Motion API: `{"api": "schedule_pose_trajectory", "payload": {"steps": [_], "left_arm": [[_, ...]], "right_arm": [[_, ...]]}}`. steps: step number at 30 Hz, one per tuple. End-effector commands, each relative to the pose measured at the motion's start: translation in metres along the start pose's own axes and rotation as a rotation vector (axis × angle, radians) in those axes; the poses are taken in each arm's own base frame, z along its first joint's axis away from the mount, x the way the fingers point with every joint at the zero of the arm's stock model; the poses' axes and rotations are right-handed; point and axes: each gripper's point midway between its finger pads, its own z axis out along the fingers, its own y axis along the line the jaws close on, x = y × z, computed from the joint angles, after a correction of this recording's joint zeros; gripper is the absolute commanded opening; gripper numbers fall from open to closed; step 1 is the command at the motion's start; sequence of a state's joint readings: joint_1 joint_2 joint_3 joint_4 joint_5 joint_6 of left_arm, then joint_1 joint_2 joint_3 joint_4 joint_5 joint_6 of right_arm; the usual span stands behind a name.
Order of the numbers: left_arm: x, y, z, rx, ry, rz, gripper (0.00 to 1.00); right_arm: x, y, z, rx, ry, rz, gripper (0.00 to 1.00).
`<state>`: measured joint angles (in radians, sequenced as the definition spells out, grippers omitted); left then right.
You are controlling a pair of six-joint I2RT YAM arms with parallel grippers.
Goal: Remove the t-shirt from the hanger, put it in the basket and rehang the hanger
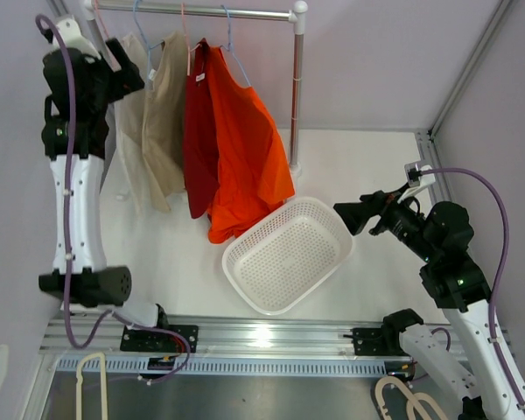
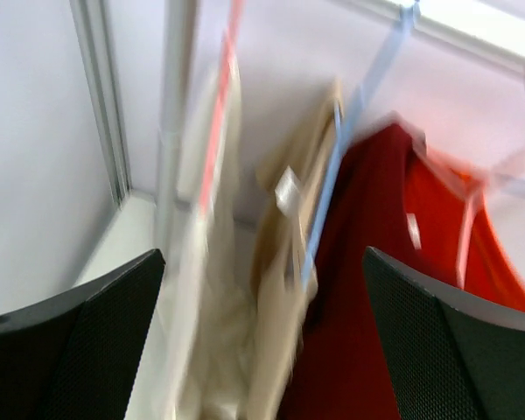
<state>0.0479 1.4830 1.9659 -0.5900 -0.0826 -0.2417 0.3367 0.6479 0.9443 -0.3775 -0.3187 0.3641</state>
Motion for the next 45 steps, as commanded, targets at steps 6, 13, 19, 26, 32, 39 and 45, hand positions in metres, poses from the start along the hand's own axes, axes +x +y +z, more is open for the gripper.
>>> {"api": "schedule_pose_trajectory", "payload": {"steps": [6,13,19,26,32,39,45], "left_arm": [[-0.051,0.020,0.046,-0.026,-0.077,-0.030,0.95],[-0.045,0.029,0.073,-0.053,-0.083,-0.025,0.94],[-0.032,0.031,0.092,-0.045,-0.063,-0.035,0.88],[-0.029,0.038,0.105,-0.078,-0.075,-0.048,0.82],[-0.031,0.040,0.111,-0.085,-0.091,-0.043,0.62],[-0.016,0.039,0.131,-0.068,-0.065,-0.059,0.52],[-0.009,0.037,0.140,-0.048,-0.055,-0.064,0.47]], "right_arm": [[-0.012,0.006,-0.008,-0.014,-0.024,-0.089,0.99],[-0.010,0.004,-0.003,-0.014,-0.011,-0.078,0.99],[-0.009,0.003,-0.001,-0.012,-0.003,-0.080,1.00],[-0.003,0.000,0.000,-0.004,0.010,-0.069,0.99],[0.000,-0.003,0.001,0.007,0.018,-0.062,0.99],[-0.001,-0.007,-0.006,0.040,0.010,-0.065,0.99],[-0.001,-0.005,-0.008,0.037,0.008,-0.054,0.99]]}}
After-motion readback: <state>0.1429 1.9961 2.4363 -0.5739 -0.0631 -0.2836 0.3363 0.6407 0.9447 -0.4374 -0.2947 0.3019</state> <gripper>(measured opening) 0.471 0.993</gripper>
